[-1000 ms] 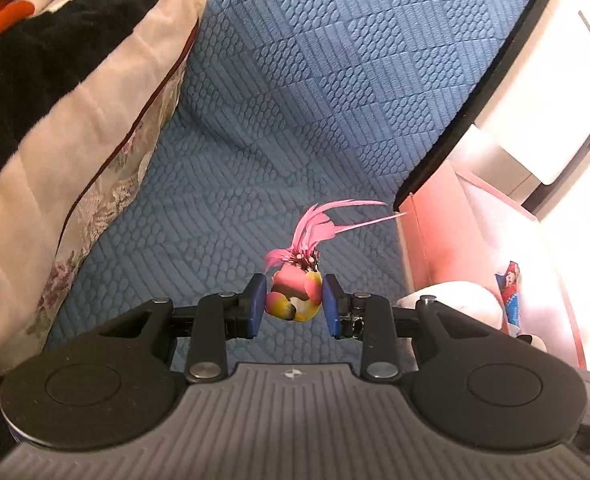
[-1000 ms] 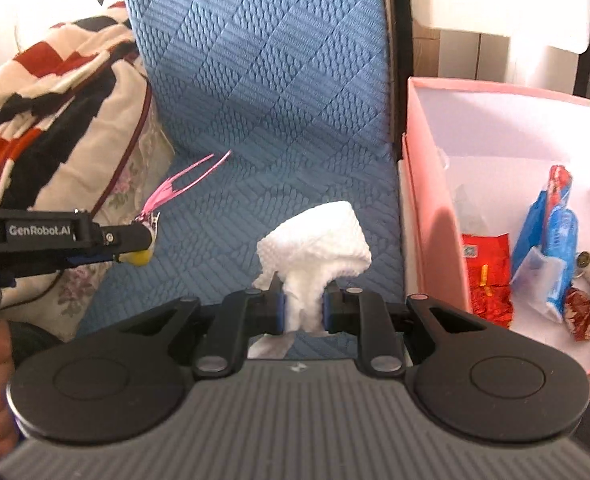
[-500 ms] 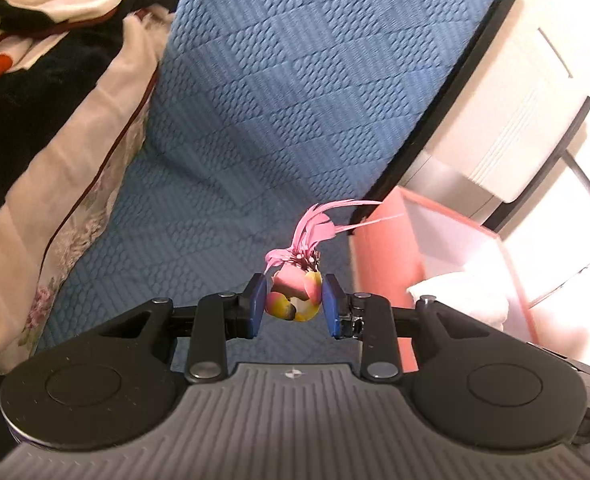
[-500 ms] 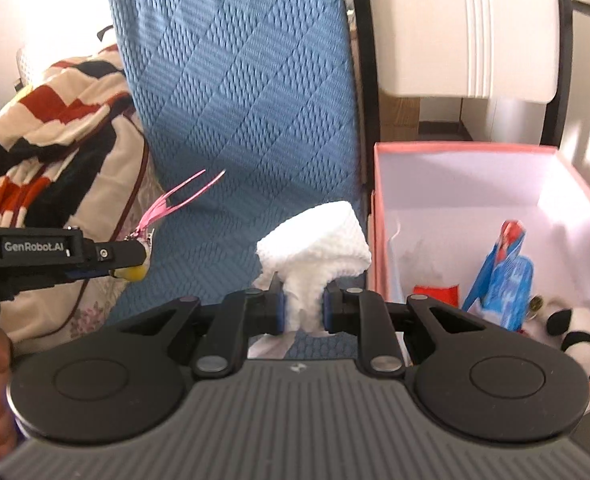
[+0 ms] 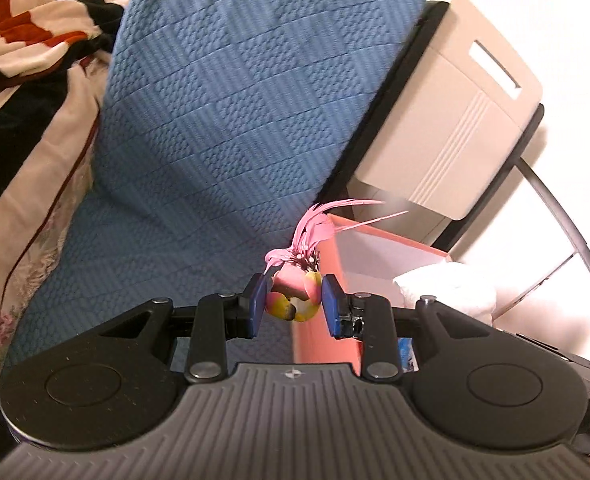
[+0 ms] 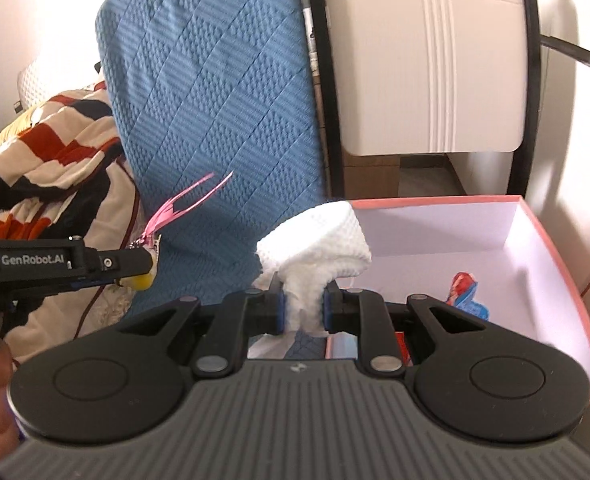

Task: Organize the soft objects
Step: 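Lift and carry the tissue and bird toy over the pink box with both tools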

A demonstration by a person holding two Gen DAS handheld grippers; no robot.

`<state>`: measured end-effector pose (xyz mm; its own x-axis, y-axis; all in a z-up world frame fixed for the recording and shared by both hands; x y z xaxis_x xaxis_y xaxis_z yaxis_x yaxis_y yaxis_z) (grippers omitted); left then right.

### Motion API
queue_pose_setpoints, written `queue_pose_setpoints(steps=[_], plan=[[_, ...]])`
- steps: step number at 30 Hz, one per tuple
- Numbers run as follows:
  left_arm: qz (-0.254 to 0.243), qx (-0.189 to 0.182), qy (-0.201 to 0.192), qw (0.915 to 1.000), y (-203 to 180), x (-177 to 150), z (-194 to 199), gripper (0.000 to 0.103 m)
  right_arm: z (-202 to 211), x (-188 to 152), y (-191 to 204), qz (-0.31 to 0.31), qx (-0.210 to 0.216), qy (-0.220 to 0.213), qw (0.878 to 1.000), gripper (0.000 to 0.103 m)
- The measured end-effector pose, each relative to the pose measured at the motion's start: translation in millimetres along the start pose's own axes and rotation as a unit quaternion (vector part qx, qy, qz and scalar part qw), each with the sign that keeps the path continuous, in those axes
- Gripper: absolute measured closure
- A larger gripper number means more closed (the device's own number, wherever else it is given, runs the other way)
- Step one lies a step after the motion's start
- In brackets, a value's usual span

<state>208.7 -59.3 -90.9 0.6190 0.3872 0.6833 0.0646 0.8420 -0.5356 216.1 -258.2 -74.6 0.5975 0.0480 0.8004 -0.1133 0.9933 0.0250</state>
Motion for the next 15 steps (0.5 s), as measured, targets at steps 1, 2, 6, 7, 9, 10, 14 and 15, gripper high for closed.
queue_pose_setpoints(steps=[1,2,6,7,9,10,14,15], plan=[[0.0,0.0,0.0,1.0,-5,0,0,0.068,2,2,-4,0.0,0.0,-0.002,1.0,0.082],[-0.001,-0.001,-0.001,1.0,-10,1,-1,0.068,4,4,-8,0.001,-0.001,-0.004,1.0,0.082],[-0.007,-0.008,-0.003,0.9999,-31,2,-3,0.068,10,9,-27,0.001,-0.008,-0.007,1.0,0.082],[-0.008,-0.009,-0.004,0.9999,-36,1,-3,0.068,10,9,-33,0.001,-0.01,-0.006,1.0,0.082],[-0.012,-0.013,-0.002,0.9998,-44,-1,-6,0.068,11,9,-43,-0.001,-0.014,-0.005,1.0,0.082],[-0.012,-0.014,-0.002,0.9998,-48,-2,-8,0.068,10,9,-48,-0.002,-0.015,-0.004,1.0,0.082],[-0.016,-0.015,0.006,0.9997,-65,-5,-23,0.068,8,6,-71,-0.005,-0.024,0.004,1.0,0.082],[-0.017,-0.015,0.008,0.9997,-69,-7,-27,0.068,6,5,-75,-0.006,-0.026,0.006,1.0,0.082]])
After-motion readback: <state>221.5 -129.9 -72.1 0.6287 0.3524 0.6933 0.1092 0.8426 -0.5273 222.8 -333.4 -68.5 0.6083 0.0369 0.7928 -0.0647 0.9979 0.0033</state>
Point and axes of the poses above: each gripper's, at about its wrist camera, not at the fingertips, and z roughly against the way its jaws point, y to its left, x to its top, the point moved 7 cm from there along -z, roughly the way its jaws point, and after that the axes turned 11 degrees about -x, right-handed, at the moved point
